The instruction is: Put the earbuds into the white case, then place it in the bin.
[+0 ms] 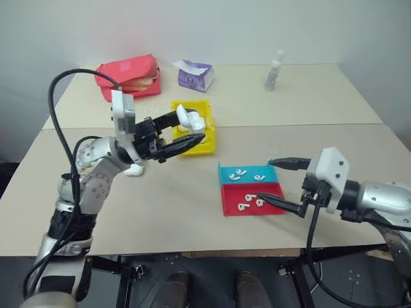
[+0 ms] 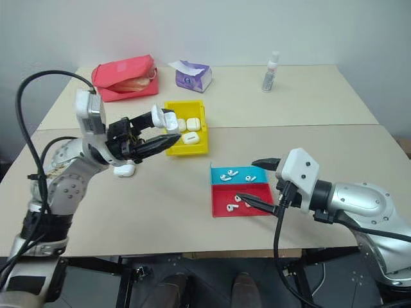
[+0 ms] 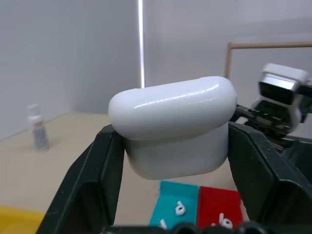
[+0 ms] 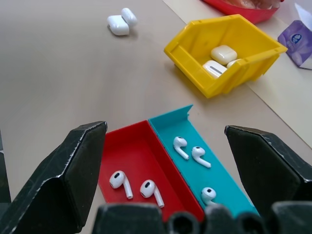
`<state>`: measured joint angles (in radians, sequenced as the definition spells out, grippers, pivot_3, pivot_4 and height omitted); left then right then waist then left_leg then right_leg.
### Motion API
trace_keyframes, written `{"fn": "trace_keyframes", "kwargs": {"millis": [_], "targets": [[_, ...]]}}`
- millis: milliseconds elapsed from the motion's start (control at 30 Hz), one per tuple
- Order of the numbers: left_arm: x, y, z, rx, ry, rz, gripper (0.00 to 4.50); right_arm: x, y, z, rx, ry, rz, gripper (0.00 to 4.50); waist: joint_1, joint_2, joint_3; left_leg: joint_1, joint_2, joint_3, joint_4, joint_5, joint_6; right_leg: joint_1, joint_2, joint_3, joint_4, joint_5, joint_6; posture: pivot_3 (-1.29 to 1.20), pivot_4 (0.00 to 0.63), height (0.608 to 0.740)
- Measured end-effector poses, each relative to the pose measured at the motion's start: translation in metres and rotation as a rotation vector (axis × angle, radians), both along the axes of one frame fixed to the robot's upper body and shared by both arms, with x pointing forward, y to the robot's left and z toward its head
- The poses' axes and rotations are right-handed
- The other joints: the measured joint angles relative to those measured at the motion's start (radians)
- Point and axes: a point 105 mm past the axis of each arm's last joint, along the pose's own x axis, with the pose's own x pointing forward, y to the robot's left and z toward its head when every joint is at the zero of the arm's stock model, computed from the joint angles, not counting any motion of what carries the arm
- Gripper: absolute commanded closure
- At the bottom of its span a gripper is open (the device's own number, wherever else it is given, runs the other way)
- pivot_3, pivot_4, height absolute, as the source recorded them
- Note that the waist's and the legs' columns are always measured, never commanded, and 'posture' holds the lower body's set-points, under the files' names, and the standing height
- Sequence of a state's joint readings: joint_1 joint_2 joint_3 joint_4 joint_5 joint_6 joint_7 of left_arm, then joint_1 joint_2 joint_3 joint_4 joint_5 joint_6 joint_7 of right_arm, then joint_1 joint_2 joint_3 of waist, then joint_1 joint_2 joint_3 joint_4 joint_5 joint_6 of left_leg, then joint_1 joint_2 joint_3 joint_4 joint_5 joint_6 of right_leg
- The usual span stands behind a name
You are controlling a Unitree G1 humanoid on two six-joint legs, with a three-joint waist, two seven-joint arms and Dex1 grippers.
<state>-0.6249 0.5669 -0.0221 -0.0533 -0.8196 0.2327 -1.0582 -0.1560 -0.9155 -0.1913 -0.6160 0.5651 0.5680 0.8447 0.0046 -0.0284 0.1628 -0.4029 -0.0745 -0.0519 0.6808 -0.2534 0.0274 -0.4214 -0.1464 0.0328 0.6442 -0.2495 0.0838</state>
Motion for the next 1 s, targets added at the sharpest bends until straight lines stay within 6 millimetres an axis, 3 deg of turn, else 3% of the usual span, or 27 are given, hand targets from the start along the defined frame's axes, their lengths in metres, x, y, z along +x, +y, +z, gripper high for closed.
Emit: {"fn": "trace_keyframes", "kwargs": {"millis": [300,800,900,1000], "targets": [[-0.013,-0.023,-0.004,-0.026,-0.099,-0.162,1.64,0.008,-0.003,0.017,-0.139,-0.011,0.017,0.0,-0.01,0.0,0.0,-0.001,0.001,-0.001,0.002,-0.001,0.001,0.0,0.0,-0.001,0.003,0.0,0.0,0.0,0.15,0.74],[-0.015,-0.023,-0.013,0.078,-0.121,-0.178,1.64,0.014,0.001,0.0,-0.273,0.052,0.041,0.0,-0.016,0.0,0.0,-0.002,0.001,-0.001,0.002,-0.001,0.001,0.0,0.001,-0.001,0.003,0.0,0.0,0.0,0.15,0.74],[-0.015,-0.023,-0.014,0.071,-0.106,-0.174,1.64,0.014,0.0,-0.011,-0.353,0.085,0.057,0.54,-0.017,0.0,0.0,-0.002,0.001,-0.001,0.002,-0.001,0.002,0.0,0.001,-0.002,0.003,0.0,0.0,0.0,0.15,0.74],[-0.02,-0.025,-0.018,0.067,-0.089,-0.179,1.64,0.018,0.0,-0.029,-0.416,0.139,0.068,1.59,-0.019,0.0,0.0,-0.002,0.001,-0.001,0.002,-0.001,0.001,-0.001,0.001,-0.001,0.003,0.0,0.0,0.0,0.15,0.74]]}}
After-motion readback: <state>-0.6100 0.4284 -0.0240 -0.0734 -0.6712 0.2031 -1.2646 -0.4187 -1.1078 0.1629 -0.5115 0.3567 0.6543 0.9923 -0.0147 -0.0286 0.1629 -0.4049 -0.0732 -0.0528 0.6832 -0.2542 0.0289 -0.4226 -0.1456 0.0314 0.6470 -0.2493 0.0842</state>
